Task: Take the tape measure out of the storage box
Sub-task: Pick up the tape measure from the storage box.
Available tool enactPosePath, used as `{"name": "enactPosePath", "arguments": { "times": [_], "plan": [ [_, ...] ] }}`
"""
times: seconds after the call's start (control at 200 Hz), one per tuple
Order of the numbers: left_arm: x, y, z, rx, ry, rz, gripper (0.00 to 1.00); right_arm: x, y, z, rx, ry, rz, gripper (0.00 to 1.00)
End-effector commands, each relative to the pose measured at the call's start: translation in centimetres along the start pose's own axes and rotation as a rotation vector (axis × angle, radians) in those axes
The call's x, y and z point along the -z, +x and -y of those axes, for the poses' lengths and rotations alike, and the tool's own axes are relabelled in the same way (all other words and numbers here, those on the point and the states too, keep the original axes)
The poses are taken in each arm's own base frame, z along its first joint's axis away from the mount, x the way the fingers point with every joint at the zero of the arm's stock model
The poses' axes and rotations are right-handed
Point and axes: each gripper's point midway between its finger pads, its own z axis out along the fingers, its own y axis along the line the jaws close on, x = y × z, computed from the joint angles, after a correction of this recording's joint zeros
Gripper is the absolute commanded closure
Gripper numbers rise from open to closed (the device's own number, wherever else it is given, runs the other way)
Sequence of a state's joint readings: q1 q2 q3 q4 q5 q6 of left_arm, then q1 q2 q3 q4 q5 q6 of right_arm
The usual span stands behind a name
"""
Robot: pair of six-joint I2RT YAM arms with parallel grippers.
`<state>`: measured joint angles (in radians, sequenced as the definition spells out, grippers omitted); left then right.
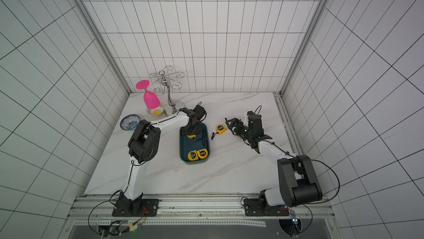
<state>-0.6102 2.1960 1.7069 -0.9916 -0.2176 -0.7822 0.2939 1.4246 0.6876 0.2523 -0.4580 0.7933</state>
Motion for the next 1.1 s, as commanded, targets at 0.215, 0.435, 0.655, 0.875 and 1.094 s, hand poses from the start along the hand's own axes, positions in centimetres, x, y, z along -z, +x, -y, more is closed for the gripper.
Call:
{"name": "enactPosePath", "arguments": {
  "times": [0.215, 0.435, 0.655, 0.875, 1.094],
  "plan": [
    [6.0, -1.5, 0.3, 0.082, 0.116, 0.041, 1.0, 0.4, 0.7, -1.1, 0.047, -0.069, -0.015, 0.01],
    [10.8, -3.1, 1.6, 0.141, 0.232, 0.077, 1.0, 0.9, 1.2, -3.7, 0.122, -0.133, -0.009, 0.01],
    [15.5, -4.8, 3.7, 0.168, 0.373, 0.105, 1.0, 1.9, 1.0, -7.0, 0.18, -0.224, 0.021, 0.01],
    [18.4, -5.8, 5.7, 0.189, 0.48, 0.114, 1.0, 2.4, 1.1, -9.7, 0.221, -0.308, 0.047, 0.0],
    [20.0, -5.1, 8.7, 0.2, 0.589, 0.069, 1.0, 2.1, 1.7, -11.6, 0.267, -0.368, 0.053, 0.02]
  ]
}}
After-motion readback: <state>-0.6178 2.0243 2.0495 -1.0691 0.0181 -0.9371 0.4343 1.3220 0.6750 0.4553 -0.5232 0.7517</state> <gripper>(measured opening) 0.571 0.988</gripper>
